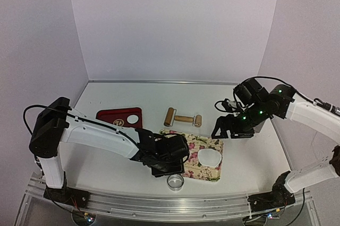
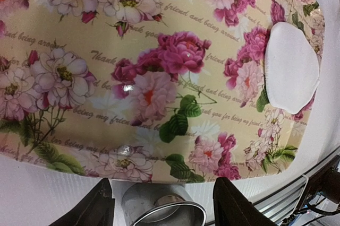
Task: Roll out the dumpling wrappers from the dough
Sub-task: Pick up the dumpling mold from the center of the board.
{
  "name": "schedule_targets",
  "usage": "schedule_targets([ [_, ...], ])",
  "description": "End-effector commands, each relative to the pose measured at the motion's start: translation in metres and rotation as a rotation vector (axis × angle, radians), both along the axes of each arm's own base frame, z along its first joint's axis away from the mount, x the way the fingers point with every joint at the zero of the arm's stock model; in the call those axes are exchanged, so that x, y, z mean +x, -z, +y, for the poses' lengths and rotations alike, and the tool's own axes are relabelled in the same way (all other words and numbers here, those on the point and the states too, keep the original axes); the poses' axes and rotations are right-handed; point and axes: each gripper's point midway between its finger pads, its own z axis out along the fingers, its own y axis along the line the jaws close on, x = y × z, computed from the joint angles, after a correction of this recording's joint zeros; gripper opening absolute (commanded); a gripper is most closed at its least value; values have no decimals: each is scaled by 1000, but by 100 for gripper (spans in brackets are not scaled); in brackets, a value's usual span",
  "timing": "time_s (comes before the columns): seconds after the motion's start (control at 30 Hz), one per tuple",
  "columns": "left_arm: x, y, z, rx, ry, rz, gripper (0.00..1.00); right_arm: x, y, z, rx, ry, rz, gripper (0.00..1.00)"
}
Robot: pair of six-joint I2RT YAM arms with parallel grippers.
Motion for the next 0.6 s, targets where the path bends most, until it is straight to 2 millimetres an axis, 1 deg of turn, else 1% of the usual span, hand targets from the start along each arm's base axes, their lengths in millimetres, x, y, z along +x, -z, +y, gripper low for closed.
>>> schedule_targets([
  [0.0,-1,-29,8,-34,-13,-16,63,1,-3,-5,-12,-4,-33,93],
  [0.07,-7,-24,11,-26,0,5,63,1,-3,-5,-9,-6,-30,93],
  [0.2,-18,-14,9,-13,39,35,61,0,-6,-3,4,-12,-31,93],
  [0.33,-21,-5,10,33,50,50,59,-2,-17,1,41,-47,-62,94],
  [0.4,-22,0,13,51,42,61,58,-2,-23,-1,49,-63,-90,94],
  [0.47,-22,3,14,59,37,64,57,-2,-29,-4,50,-62,-119,92],
  [0.57,-21,7,18,89,19,62,54,-2,-31,-8,47,-39,-133,85],
])
